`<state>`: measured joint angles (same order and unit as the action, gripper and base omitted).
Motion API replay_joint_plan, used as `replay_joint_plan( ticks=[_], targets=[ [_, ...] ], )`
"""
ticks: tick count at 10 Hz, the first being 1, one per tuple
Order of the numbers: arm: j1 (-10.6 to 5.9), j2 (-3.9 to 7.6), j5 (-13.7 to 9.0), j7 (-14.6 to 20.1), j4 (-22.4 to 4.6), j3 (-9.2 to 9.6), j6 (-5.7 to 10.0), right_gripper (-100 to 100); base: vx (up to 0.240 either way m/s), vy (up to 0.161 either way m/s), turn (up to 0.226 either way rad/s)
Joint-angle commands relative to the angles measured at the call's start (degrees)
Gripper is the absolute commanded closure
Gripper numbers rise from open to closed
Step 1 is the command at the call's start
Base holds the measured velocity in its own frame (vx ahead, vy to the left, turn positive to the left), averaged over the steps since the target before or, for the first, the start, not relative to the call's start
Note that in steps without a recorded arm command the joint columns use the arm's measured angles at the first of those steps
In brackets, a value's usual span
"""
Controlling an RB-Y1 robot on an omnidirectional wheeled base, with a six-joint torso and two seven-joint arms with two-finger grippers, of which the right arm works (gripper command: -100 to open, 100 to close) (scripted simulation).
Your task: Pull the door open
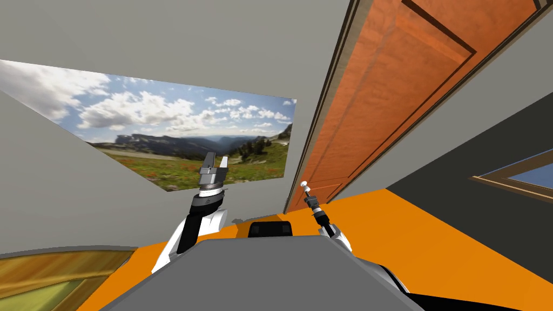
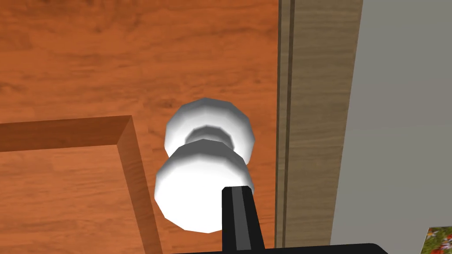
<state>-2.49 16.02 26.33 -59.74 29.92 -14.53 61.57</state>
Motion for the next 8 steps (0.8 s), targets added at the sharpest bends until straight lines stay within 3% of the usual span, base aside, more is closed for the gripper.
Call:
replay_joint_plan(
  ticks=[1, 2, 3, 8],
  targets=[
    [-0.21, 0.02, 0.0, 0.0, 0.1, -0.02, -0.11, 100, 0.000, 0.000, 0.000],
    [-0.21, 0.02, 0.0, 0.0, 0.1, -0.02, -0.11, 100, 0.000, 0.000, 0.000],
    [0.16, 0.47, 0.1, 0.3, 0.2, 0.10, 0.43, -100, -0.118, -0.018, -0.028],
    [0.67, 2.14, 0.6, 1.4, 0.9, 0.46, 1.91, -100, -0.202, -0.045, -0.037]
  ],
)
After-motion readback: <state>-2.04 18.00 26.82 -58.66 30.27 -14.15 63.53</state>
